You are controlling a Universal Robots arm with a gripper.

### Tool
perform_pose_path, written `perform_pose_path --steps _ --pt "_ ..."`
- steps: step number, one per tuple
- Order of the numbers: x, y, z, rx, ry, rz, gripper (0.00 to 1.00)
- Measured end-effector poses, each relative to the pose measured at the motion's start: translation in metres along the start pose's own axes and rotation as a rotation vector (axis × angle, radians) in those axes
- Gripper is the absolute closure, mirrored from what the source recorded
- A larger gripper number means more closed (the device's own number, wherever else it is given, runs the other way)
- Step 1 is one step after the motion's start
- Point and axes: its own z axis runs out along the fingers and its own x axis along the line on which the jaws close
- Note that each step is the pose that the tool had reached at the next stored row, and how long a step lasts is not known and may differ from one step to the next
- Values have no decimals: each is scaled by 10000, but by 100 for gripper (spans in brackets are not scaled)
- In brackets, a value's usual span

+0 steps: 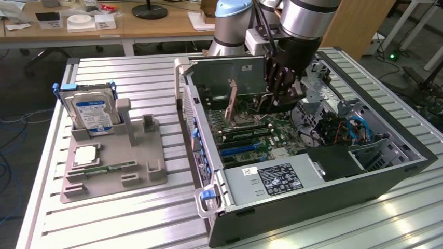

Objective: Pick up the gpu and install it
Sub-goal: 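Insert the gpu into the slot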

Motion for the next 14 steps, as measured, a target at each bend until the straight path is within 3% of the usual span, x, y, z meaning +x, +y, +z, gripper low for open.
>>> perform_pose_path --steps 1,2,4,7,14 --pt "0 0 10 -38 1 22 73" --pt "3 1 47 -134 21 41 73" --pt "6 18 89 -221 45 63 73" --pt "8 22 115 -299 65 70 73" --pt "14 24 212 -322 68 71 73"
